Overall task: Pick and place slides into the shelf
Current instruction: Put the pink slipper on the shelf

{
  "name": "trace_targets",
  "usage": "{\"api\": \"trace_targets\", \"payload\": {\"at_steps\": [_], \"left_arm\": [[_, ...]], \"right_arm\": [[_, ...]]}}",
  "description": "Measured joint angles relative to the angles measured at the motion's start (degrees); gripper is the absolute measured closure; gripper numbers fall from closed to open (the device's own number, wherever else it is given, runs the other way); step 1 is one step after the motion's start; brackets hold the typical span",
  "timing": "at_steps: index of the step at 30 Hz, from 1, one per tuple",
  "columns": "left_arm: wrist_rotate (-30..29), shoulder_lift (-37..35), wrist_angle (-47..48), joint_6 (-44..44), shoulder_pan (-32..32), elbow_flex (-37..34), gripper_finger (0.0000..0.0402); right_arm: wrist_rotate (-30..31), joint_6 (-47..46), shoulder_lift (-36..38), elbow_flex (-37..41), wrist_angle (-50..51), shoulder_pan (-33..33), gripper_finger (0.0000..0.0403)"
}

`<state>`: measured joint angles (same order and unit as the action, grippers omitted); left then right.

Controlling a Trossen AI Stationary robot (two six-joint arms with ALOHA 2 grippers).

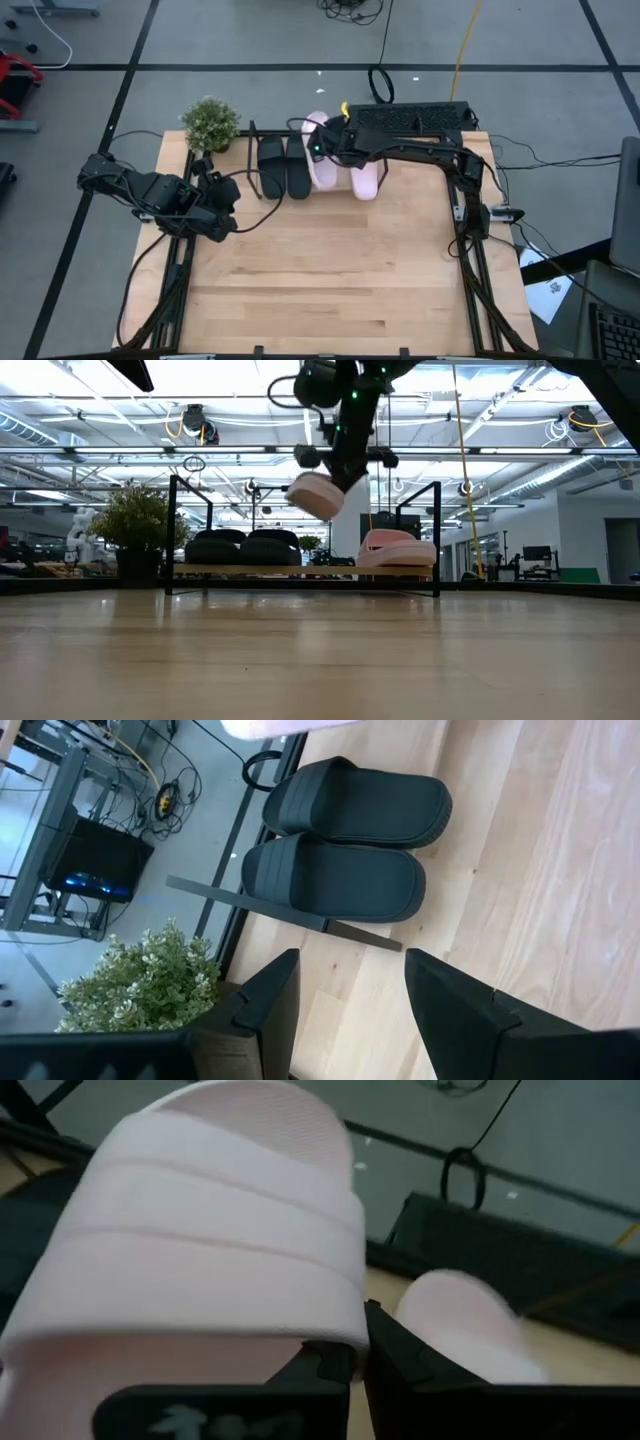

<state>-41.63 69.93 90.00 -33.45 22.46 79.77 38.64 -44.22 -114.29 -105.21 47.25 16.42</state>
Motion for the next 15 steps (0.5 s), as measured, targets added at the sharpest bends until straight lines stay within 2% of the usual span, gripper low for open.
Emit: {"api": "trace_targets", "payload": {"at_steps": [8,15], "left_arm": [[-1.0,0.0,0.0,0.1,0.0,0.0,0.0220],[-2.8,0.0,0.0,0.3,0.0,0.0,0.0220]], "right_arm": [[1.1,2.3,0.0,-8.6,12.7,0.9,0.0402],[-0.3,0.2,0.0,-9.8,18.2,0.7,0.0402]]}}
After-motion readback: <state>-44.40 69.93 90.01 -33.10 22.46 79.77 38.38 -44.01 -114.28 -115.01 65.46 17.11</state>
